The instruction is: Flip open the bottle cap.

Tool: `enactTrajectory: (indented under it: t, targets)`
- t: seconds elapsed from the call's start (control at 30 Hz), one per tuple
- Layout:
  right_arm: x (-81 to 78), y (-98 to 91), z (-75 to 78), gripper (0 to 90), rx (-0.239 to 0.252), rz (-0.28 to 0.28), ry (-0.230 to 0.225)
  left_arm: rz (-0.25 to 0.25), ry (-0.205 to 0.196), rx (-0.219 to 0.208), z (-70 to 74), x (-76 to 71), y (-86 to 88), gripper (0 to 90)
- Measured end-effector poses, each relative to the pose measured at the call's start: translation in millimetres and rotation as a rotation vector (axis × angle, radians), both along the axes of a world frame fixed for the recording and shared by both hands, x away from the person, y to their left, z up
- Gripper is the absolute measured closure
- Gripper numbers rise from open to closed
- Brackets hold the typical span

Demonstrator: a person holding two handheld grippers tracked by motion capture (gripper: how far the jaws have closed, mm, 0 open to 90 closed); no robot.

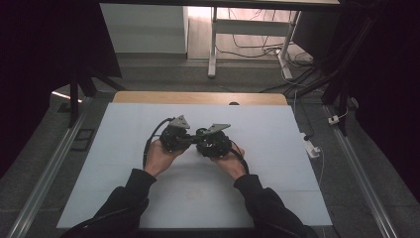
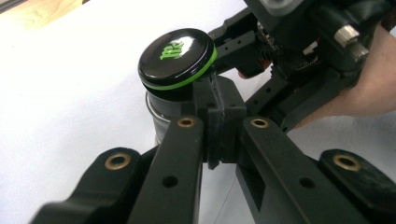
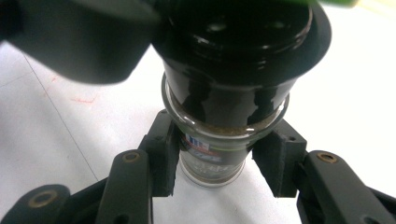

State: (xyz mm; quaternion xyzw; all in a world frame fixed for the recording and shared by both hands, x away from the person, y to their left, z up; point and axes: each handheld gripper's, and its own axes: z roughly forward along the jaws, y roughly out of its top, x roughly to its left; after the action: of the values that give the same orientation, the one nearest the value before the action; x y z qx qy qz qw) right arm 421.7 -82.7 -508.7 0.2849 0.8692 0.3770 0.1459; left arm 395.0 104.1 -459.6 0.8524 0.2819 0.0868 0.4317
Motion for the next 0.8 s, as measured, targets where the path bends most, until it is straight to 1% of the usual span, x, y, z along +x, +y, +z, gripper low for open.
enactTrajectory:
  t: [0.17,0.23,0.47,0.7,0.8]
  targets:
    - [0.2,-0.1,0.0,52.7,0.0,0.0,0.001,0.011,-0.004,-0.012,2.0,1.6,2.4,88.3]
    - [0.2,0.0,0.0,52.8,0.0,0.0,0.001,0.012,0.0,-0.019,2.4,2.6,3.2,88.3]
    - [0.5,-0.1,-0.1,52.8,-0.002,0.002,-0.001,0.029,0.001,-0.014,5.0,6.9,7.5,88.3]
    - [0.3,0.1,-0.1,52.8,-0.007,0.004,-0.005,0.052,0.0,-0.03,7.2,10.8,10.3,88.3]
    - [0.1,0.2,-0.1,52.8,-0.01,0.006,-0.008,0.068,-0.001,-0.029,8.3,13.1,11.2,88.3]
